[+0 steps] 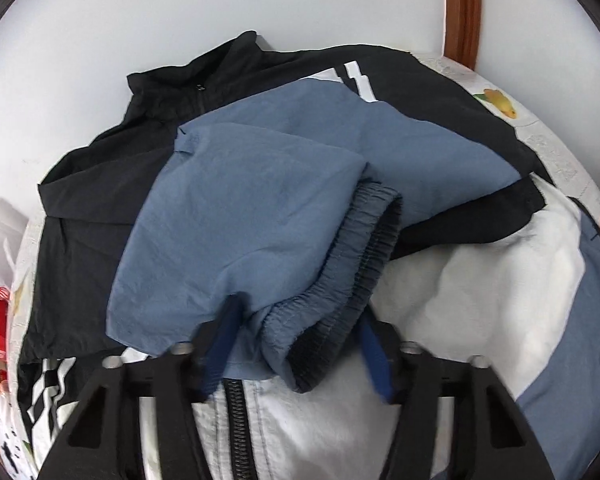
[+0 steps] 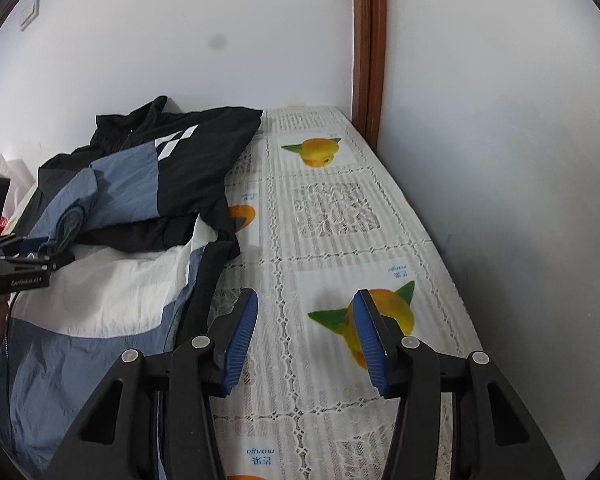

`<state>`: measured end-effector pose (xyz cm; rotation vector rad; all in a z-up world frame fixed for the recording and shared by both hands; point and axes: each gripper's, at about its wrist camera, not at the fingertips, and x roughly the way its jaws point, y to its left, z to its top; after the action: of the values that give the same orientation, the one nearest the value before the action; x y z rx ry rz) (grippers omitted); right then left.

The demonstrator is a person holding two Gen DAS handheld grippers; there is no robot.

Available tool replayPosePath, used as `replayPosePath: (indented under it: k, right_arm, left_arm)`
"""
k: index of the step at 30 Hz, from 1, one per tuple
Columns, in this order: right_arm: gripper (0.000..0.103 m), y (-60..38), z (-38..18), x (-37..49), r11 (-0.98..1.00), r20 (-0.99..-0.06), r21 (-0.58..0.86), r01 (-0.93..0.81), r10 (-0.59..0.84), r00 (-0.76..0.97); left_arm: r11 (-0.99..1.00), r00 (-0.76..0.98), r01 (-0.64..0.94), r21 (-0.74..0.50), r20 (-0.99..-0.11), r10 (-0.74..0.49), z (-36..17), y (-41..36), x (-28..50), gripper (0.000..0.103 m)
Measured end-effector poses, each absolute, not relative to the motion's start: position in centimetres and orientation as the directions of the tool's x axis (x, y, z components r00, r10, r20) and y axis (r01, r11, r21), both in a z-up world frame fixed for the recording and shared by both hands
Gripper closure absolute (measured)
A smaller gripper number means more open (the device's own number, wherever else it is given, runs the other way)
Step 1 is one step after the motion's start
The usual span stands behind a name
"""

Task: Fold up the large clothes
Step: 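Grasp the blue sleeve cuff with the left tool, then lay the blue sleeve flat along the jacket body and open the left tool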

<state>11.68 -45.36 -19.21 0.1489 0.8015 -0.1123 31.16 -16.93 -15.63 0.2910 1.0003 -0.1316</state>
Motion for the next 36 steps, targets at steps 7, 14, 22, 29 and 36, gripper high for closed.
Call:
replayPosePath:
  k: [7, 14, 22, 29, 36]
  right_arm:
    - [0.054, -43.0, -17.3, 10.8, 0.988, -0.712, 0.065, 0.14, -0.052, 0.701]
    - [0.054, -37.8, -13.7, 11.9, 0.994, -0.673, 0.029, 0.102, -0.056, 0.738]
    - [0.054, -31.5, -12.0, 16.6, 1.0, -0.645, 0.018, 0.024, -0.007, 0.764]
    - [0.054, -30.0, -14.3, 21.6, 1.0, -0.672, 0.017, 0.019, -0.003, 0.741]
    - [0.048, -31.3, -18.1, 25.4, 0.995, -0.727, -0.007, 0.104, -0.077, 0.682]
  left_arm:
    - [0.973, 0.581, 0.209, 0.094, -0.812, -0.046, -11.6, -13.0, 30.2, 0.091]
    - [0.995, 0.654, 0.096, 0.022, -0.755, -0.046, -7.1, -4.3, 28.7, 0.092]
    - [0.995, 0.684, -0.034, -0.089, -0.729, -0.042, -6.5, 5.5, 30.5, 0.093]
    - [0.99, 0.645, -0.085, -0.116, -0.763, -0.034, -9.5, 8.9, 33.4, 0.093]
    - [0.983, 0.558, -0.123, -0.137, -0.828, -0.046, -13.2, 10.2, 34.7, 0.082]
